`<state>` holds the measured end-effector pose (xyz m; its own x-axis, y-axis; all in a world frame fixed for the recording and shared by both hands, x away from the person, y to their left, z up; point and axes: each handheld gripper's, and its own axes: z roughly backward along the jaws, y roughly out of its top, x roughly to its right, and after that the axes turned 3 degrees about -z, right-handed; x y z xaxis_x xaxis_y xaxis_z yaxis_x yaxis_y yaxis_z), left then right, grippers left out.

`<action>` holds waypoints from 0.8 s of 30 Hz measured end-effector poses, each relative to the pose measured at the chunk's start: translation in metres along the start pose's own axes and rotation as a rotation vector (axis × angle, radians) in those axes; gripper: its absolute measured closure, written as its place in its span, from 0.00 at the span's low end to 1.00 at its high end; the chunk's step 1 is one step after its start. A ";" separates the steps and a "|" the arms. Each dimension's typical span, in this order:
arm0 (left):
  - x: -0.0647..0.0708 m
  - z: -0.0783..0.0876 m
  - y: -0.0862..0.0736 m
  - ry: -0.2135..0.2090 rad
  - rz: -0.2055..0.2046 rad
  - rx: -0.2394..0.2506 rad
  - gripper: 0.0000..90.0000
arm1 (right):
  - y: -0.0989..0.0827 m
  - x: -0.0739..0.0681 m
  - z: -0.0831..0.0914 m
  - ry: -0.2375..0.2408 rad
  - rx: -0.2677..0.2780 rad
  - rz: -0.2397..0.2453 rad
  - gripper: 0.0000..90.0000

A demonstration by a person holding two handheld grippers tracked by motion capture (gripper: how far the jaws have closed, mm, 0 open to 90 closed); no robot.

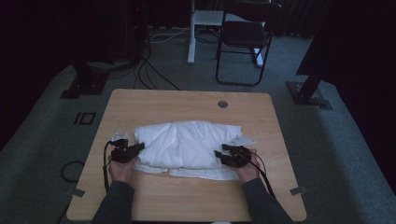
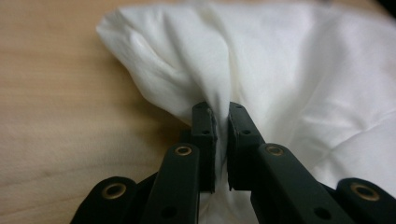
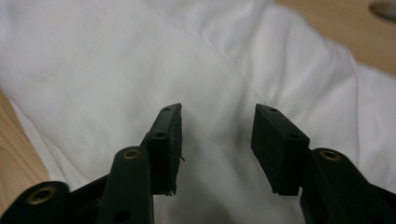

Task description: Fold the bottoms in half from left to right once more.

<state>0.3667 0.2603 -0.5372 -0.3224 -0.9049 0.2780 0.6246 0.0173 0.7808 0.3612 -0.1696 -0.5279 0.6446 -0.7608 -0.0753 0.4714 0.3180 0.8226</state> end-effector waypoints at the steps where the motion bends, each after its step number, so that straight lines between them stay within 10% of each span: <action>1: 0.001 0.003 0.002 0.001 -0.005 0.009 0.94 | 0.004 -0.004 -0.001 0.004 0.011 0.009 0.55; 11: 0.028 0.031 0.041 -0.047 -0.088 0.122 0.94 | 0.027 -0.035 -0.032 0.046 0.006 0.080 0.54; 14: 0.039 0.040 0.053 -0.085 -0.124 0.166 0.94 | 0.019 -0.042 -0.061 0.049 -0.142 0.126 0.55; 24: 0.068 0.047 0.073 -0.126 -0.202 0.218 0.94 | 0.019 -0.049 -0.073 0.077 -0.120 0.126 0.56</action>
<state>0.3569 0.2202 -0.4352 -0.5185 -0.8396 0.1622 0.3768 -0.0541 0.9247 0.3822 -0.0846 -0.5503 0.7449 -0.6668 -0.0225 0.4493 0.4764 0.7557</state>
